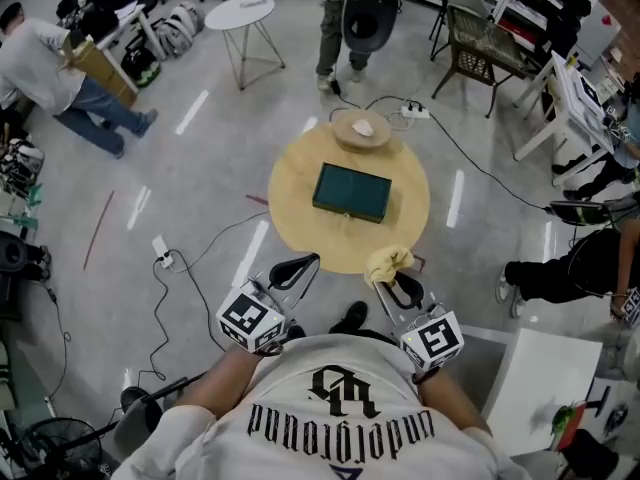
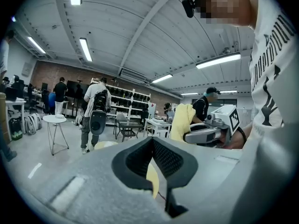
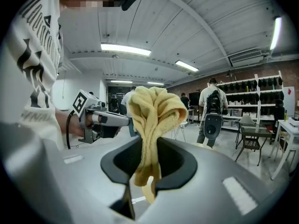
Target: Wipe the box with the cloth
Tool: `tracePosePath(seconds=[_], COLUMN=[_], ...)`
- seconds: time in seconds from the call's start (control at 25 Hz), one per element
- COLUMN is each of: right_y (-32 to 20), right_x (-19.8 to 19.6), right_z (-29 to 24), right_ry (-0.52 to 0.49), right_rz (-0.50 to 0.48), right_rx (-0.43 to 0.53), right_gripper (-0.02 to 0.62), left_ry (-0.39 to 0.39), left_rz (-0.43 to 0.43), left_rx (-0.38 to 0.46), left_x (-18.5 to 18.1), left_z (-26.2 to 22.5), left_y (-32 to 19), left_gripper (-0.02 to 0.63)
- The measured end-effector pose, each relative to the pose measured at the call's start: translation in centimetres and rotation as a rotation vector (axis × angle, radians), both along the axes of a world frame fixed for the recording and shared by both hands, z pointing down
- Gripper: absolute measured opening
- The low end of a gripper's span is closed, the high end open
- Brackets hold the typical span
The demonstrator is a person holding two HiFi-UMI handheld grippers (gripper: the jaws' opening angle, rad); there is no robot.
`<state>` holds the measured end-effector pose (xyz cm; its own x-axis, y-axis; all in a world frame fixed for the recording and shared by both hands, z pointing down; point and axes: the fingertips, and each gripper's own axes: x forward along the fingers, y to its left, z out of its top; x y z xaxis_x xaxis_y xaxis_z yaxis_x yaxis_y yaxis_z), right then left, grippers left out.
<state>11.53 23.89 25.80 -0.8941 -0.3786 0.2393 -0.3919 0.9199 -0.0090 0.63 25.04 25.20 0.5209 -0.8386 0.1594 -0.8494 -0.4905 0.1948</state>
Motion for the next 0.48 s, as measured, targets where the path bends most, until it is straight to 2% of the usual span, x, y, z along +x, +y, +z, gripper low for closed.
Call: tracePosePath(seconds=[0.24,0.48], right_y=[-5.4,-8.2], right_x=[5.1,8.6], right_z=[0.5,2.5], right_ry=[0.006,0.023], right_rz=[0.015,0.042], right_rx=[-0.006,-0.047], right_gripper=[0.084,0.086], left_ry=[-0.002,-0.007], left_rz=[0.007,0.008], left_rx=[-0.006,-0.036], left_x=[4.4,6.7], left_z=[0.6,2.4], left_y=[-5.8,-8.8], left_gripper=[0.006,0.006])
